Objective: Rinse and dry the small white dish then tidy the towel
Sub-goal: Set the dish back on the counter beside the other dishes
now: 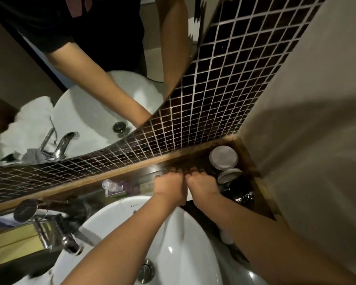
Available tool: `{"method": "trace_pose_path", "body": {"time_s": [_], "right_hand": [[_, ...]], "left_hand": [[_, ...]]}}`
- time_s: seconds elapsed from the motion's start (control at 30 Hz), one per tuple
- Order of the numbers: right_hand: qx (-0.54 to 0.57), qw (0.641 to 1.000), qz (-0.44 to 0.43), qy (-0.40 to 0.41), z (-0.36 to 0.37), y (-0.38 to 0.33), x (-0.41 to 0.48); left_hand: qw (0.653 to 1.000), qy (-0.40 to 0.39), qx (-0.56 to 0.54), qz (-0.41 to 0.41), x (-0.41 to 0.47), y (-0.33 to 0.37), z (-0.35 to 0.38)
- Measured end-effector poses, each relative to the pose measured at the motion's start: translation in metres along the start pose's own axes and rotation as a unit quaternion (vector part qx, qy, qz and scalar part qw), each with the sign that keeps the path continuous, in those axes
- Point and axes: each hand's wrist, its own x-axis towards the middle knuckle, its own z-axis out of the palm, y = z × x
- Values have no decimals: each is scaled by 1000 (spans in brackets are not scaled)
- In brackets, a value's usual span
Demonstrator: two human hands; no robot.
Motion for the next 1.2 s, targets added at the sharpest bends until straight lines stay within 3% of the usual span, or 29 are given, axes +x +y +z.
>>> {"method": "trace_pose_path", "body": {"time_s": [0.5,0.73,0.83,0.97,1.2], "right_hand": [[-21,999,-6,-49,11,3,4],[-3,1000,-8,10,16,7,-26],[25,998,-17,60,22,12,-58],[49,996,-18,69,45,23,-105],[68,992,103,32,114,49,-179]], "left_hand": [[1000,20,-7,-23,6,-1,16],[1000,13,8,-13,-14,2,4],[999,35,25,15,-35,12,-3],[996,53,4,76,-72,35,-3],[983,-17,25,180,-118,83,31]]}}
